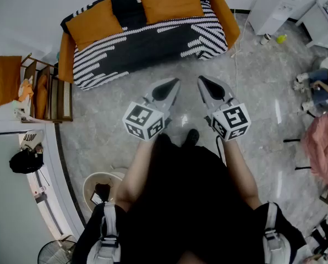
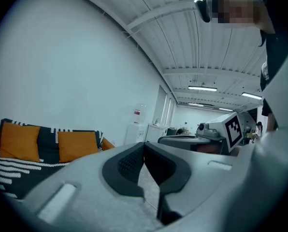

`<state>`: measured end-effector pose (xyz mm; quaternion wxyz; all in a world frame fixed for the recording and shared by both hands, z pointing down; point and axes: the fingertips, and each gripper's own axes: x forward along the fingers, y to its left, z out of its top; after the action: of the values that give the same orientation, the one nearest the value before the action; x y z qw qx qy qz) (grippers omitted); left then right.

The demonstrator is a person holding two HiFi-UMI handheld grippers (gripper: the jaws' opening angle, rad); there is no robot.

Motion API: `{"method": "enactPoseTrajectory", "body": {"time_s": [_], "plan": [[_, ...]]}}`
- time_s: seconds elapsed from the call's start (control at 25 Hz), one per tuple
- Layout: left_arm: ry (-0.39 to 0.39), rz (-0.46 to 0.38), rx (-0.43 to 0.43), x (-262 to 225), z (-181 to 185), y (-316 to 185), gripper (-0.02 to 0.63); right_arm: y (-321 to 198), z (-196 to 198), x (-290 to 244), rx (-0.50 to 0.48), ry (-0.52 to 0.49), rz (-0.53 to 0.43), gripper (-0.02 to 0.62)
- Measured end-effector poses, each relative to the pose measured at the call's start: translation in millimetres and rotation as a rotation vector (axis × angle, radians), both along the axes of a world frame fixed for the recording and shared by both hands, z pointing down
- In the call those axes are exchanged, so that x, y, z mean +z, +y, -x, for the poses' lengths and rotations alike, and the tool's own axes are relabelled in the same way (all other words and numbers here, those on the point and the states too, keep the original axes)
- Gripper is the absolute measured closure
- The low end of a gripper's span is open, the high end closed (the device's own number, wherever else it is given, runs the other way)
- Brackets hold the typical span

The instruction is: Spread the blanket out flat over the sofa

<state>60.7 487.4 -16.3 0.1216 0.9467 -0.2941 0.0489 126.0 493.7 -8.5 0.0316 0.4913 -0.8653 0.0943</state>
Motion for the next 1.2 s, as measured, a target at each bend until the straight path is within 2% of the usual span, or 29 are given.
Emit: {"method": "enactPoseTrajectory", "body": {"time_s": [0.8,1.2], "plan": [[-0.022,0.010,-0.030,6.5,-7.5,9.8,0.595,11.8,-19.5,8.6,0.010,-0.005,0.013,0.595],[-0.025,0.047,-0.025,22.7,-3.9,-12.7,0.595,-9.0,-22.0,26.9,0.031,-0.011,0.058,0.595]]}}
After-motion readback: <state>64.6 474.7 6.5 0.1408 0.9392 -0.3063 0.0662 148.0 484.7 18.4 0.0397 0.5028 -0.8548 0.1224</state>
